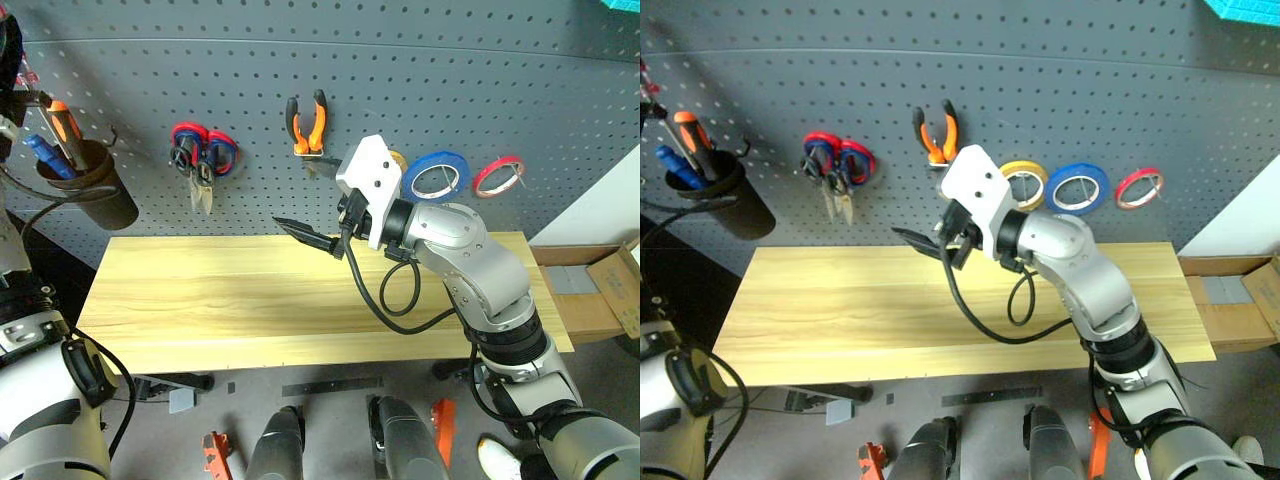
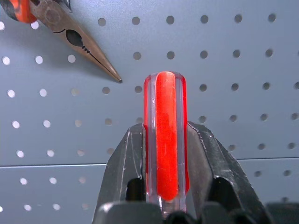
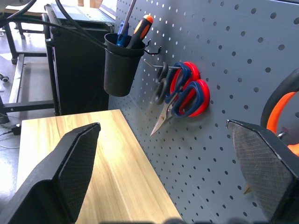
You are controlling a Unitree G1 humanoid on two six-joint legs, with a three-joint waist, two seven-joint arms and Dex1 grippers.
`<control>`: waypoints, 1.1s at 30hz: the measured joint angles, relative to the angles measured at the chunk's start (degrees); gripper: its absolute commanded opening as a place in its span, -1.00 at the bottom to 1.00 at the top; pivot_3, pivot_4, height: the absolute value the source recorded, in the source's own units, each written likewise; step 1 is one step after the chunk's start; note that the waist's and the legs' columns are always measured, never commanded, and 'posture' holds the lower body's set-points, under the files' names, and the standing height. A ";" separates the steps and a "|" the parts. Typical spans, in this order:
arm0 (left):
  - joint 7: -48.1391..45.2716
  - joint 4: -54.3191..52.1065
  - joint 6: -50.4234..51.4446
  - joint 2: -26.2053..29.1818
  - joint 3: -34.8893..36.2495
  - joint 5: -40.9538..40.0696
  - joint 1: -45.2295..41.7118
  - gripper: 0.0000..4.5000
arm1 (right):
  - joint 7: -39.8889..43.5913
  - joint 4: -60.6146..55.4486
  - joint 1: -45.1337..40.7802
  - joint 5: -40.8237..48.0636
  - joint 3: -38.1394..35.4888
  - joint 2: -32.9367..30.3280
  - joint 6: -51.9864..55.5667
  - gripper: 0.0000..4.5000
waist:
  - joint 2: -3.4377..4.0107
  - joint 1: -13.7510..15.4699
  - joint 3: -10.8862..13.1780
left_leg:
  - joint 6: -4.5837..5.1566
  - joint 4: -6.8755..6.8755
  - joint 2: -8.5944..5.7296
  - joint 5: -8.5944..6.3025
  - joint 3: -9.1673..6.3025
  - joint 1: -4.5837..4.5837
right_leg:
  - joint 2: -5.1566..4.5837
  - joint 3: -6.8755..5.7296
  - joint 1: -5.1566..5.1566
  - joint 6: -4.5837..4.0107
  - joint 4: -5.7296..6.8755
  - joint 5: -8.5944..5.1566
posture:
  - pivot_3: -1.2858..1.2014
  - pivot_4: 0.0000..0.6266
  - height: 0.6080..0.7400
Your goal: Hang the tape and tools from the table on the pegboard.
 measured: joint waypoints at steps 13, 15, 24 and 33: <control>2.85 3.38 -7.40 -4.23 -0.98 2.85 7.90 0.57 | -0.01 -0.02 0.17 -0.10 0.06 0.29 0.00 1.00 | -0.06 -1.18 -0.67 | 0.01 0.05 -0.02 0.00 -0.02 0.00 | -0.02 0.04 -0.01 0.01 0.05 0.03 | -0.02 -0.55 1.00; 3.78 2.48 -7.41 -4.67 -0.89 2.82 8.57 0.85 | 0.10 -0.03 0.23 -0.03 0.05 0.28 0.00 1.00 | -0.07 -1.27 -0.86 | 0.01 0.05 -0.02 0.00 -0.01 0.00 | -0.02 0.05 -0.01 0.02 0.06 0.03 | -0.02 -0.57 1.00; 10.76 -20.81 3.87 -5.40 -4.64 2.67 11.12 0.97 | 1.30 -1.19 0.49 5.81 -7.03 0.04 0.43 1.00 | 0.01 -1.10 -2.82 | 0.01 0.06 -0.09 -0.01 -0.02 0.03 | -0.07 0.09 0.08 0.05 0.03 0.04 | 0.01 -0.67 1.00; 13.89 -38.80 19.45 -14.32 -15.80 2.83 24.86 0.97 | 3.79 -7.22 12.32 9.45 -11.74 -9.68 1.72 1.00 | 0.80 -1.16 -4.73 | 0.29 0.00 -0.06 -0.15 0.15 1.26 | 0.05 0.35 1.27 0.09 0.03 0.04 | -0.01 -0.76 1.00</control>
